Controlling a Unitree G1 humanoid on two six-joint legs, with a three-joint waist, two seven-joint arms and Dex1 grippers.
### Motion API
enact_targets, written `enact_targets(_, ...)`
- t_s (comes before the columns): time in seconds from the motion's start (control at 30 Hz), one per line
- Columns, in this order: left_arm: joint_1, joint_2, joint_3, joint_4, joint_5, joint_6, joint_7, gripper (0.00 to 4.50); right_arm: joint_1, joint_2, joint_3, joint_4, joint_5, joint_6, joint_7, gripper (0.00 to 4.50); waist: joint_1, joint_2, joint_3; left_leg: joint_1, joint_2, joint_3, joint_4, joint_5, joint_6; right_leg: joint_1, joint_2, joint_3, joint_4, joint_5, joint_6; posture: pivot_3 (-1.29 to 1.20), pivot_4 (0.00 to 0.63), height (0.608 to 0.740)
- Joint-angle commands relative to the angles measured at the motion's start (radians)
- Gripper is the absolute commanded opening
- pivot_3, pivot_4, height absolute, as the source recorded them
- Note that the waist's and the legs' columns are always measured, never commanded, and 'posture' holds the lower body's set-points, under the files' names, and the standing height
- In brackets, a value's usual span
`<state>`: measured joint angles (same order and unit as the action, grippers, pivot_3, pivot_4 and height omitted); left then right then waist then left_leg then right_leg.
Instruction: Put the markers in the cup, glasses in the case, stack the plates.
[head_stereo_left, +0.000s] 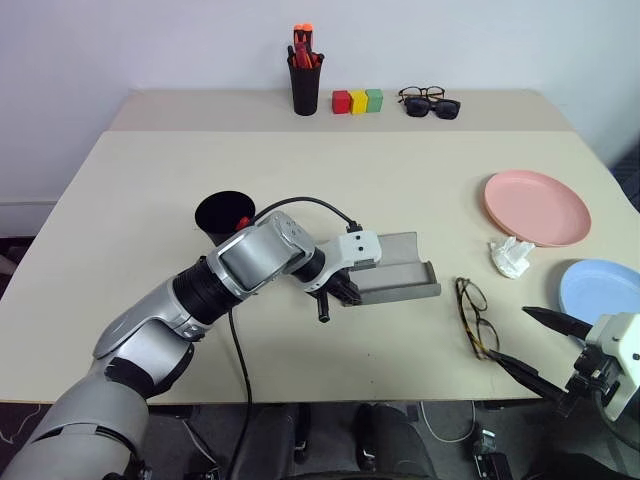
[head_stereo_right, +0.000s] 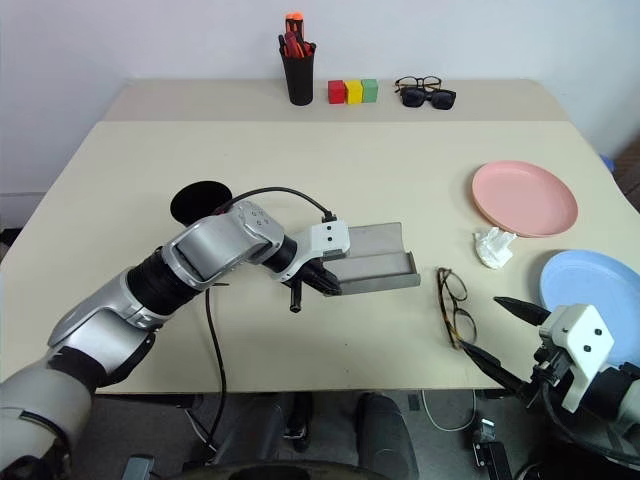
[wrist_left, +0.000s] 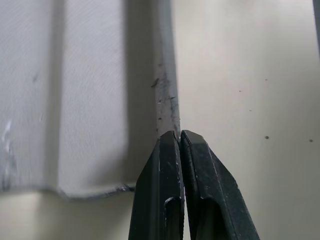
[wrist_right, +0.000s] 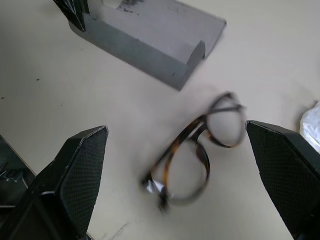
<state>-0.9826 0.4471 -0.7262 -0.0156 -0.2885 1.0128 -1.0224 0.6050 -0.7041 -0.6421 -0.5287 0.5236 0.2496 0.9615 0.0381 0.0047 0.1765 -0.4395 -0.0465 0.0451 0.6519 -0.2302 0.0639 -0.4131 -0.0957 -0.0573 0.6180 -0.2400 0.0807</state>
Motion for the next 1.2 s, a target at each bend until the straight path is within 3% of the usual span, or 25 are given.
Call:
enact_targets(0.03, -0.031, 0.009, 0.004, 0.058, 0.063, -0.052, -0.005, 0.06, -0.017, 0.007, 0.0, -0.024, 0.006, -0.005, -0.016, 4.5, 0.001, 0.0, 0.0, 0.0, 0.0, 0.0, 0.0, 0.0, 0.0, 0.0, 0.0, 0.0, 0.0, 0.0, 0.0, 0.0, 0.15, 0.74)
enact_targets(0.57, -0.045, -0.014, 0.031, 0.223, 0.145, -0.152, -0.025, 0.06, -0.09, -0.002, 0.054, -0.005, -0.009, 0.011, -0.065, 4.5, 0.001, 0.0, 0.0, 0.0, 0.0, 0.0, 0.001, 0.001, 0.001, 0.0, 0.0, 0.0, 0.001, 0.0, 0.0, 0.0, 0.15, 0.74)
enact_targets(1.2, -0.071, -0.133, 0.036, 0.338, 0.242, -0.327, -0.153, 0.06, -0.094, -0.001, 0.053, -0.031, 0.014, 0.138, -0.11, 4.5, 0.004, 0.002, -0.002, 0.001, 0.0, 0.0, 0.005, -0.001, 0.002, 0.005, -0.001, -0.001, 0.0, 0.0, 0.0, 0.0, 0.15, 0.74)
